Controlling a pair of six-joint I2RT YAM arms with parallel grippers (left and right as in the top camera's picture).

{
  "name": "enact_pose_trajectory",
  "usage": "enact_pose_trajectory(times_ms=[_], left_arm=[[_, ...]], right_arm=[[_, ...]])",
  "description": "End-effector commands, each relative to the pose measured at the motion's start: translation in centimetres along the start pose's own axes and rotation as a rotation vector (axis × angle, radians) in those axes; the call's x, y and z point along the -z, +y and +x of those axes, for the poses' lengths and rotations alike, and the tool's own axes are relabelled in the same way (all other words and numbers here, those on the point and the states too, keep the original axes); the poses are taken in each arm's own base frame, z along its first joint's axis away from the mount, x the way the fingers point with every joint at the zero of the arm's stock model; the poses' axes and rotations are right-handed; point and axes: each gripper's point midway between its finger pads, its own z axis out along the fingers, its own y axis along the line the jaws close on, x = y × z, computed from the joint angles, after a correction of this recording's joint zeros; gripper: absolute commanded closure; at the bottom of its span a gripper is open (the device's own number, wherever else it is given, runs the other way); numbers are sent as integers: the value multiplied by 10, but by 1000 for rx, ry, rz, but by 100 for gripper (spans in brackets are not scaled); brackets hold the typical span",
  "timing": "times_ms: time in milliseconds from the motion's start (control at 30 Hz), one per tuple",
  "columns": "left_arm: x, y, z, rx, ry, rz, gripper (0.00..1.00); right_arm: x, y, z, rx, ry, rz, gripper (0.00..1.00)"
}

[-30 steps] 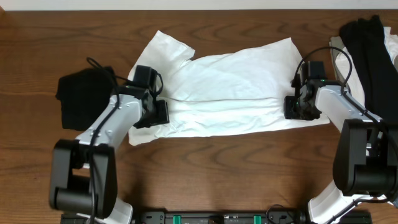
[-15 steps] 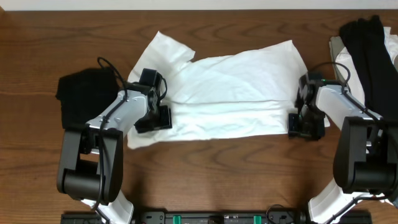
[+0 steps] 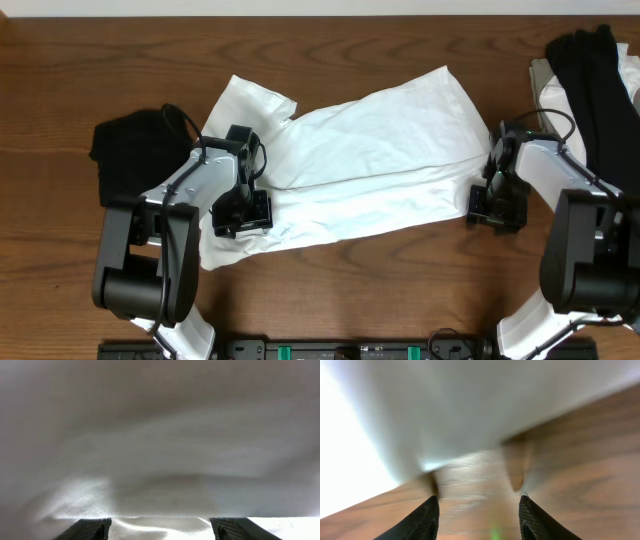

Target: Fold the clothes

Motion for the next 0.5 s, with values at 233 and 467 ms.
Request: enact_pose_trajectory(times_ms=[233, 467], left_arm=[[-25, 5, -1, 4, 19, -20, 34], [-25, 5, -2, 4, 18, -20, 34]], right_arm=[[84, 26, -73, 109, -486, -116, 48], [56, 26, -104, 98, -497, -90, 49]])
